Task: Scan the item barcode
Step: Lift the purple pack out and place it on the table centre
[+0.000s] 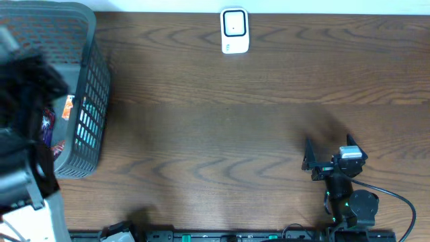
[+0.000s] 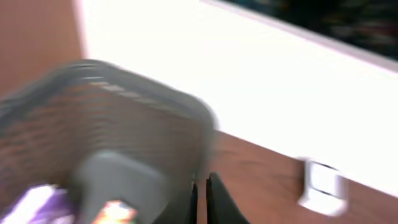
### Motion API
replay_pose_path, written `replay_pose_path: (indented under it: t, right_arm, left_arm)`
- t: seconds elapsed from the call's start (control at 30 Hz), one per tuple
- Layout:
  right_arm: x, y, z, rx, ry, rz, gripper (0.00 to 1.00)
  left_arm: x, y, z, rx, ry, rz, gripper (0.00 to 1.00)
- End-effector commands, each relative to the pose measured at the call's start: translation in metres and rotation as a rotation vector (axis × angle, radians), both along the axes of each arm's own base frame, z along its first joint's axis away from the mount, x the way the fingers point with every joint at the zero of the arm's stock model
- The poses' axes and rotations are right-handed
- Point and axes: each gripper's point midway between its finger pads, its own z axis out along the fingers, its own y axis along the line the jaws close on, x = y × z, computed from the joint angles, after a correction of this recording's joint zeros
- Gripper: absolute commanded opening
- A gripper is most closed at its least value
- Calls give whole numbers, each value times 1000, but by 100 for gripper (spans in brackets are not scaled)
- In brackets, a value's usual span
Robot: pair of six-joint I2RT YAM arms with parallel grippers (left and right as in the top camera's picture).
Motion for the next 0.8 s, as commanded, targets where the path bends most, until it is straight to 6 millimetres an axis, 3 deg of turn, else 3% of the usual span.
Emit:
replay_pose_path:
  t: [0.0,0.03,0.07,0.1,0.13,0.2,0.37,0.5,0.63,0.77]
  right_arm:
    - [0,-3,0,-11,-1,-11,99]
    - [0,-3,0,-11,-1,-11,99]
    - [0,-3,0,-11,-1,-11,99]
    - [0,-3,0,-11,-1,-11,99]
    - [0,-3,0,-11,-1,-11,99]
    - [0,-3,0,-11,-1,-11,99]
    - [0,-3,0,-11,-1,-11,99]
    - [0,-3,0,-11,-1,-11,99]
    - [0,-3,0,-11,-1,-11,99]
    - [0,-3,0,-11,-1,-11,99]
  left_arm:
    - [6,-32,1,-20,-4,-96,8]
    - [6,-23,0,12,3,-35,7]
    - [5,-8,-1,45,14,51,16]
    - [3,9,-4,72,32,144,33]
    - [0,27,-7,102,51,244,58]
    - [-4,60,-16,146,103,410,84]
    - [12,114,-66,203,295,536,88]
    - [20,147,-129,299,562,497,88]
    - [11,177,-193,315,812,485,90]
    - [1,207,-236,292,947,540,97]
